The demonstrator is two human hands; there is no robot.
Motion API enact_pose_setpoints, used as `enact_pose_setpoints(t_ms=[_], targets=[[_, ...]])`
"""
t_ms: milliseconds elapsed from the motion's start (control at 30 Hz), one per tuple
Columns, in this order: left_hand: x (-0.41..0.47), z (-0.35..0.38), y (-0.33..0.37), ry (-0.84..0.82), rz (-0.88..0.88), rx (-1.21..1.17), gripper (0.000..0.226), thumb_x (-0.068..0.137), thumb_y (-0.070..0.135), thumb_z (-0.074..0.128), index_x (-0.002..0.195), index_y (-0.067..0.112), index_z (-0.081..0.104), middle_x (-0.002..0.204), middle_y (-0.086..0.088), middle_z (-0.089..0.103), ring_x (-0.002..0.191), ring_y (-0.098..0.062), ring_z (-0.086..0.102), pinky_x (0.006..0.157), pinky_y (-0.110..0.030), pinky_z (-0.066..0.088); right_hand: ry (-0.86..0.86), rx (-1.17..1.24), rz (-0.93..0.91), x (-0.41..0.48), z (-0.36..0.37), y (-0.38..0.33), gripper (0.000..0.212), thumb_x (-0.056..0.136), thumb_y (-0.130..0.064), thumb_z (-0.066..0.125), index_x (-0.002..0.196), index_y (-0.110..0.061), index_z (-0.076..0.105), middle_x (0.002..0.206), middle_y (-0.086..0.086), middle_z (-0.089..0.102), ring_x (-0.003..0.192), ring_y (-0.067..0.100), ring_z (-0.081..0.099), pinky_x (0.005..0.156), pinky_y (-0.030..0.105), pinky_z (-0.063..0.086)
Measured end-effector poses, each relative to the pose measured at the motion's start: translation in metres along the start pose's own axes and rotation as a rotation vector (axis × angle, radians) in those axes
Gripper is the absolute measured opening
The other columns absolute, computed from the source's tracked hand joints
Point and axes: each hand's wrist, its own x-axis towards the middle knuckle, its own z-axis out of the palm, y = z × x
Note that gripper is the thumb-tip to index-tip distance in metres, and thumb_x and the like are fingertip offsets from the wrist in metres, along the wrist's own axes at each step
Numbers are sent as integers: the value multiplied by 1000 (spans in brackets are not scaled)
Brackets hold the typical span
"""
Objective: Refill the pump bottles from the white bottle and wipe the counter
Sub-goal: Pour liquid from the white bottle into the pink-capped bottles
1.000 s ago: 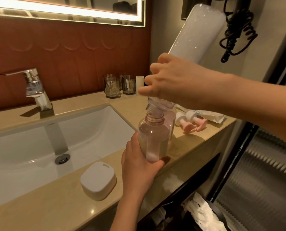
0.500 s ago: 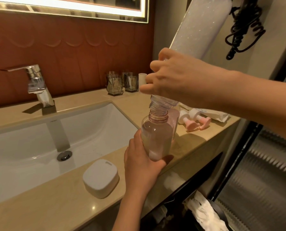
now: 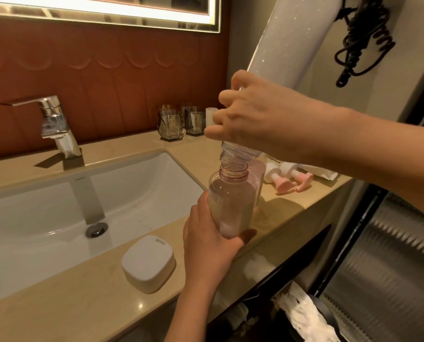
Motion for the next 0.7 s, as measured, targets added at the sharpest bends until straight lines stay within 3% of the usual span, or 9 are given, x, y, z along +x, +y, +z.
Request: enact_pose_setpoints(t_ms=[167, 367, 500, 700], targets=[[-2, -1, 1, 14, -5, -18, 104, 51, 56, 83, 137, 43, 25, 130, 21, 45, 121, -9, 44, 99, -41, 46, 34, 124, 12, -7, -3, 0, 39, 90, -17, 57, 124, -15, 37, 112, 10, 54, 102, 26, 47, 95, 42, 36], [-5, -4, 5, 26, -37, -33, 101, 48, 56, 81, 132, 46, 25, 128, 19, 50, 116, -11, 51, 94, -40, 49, 70, 278, 98, -18, 5, -5, 46, 88, -16, 60, 127, -19, 36, 110, 5, 52, 88, 20, 37, 89, 37, 35], [-8, -5, 13, 23, -35, -26, 96, 53, 46, 86, 125, 52, 22, 118, 27, 47, 112, -5, 51, 91, -28, 48, 111, 342, 162, -26, 11, -10, 51, 88, -16, 61, 128, -21, 31, 113, 4, 50, 91, 19, 36, 90, 36, 34], [-14, -6, 18, 6, -41, 16, 103, 57, 45, 83, 139, 43, 20, 131, 17, 50, 118, -7, 51, 95, -36, 48, 169, 474, 350, -38, 20, -21, 58, 82, -9, 62, 127, -22, 29, 115, 3, 49, 91, 20, 34, 88, 37, 32]])
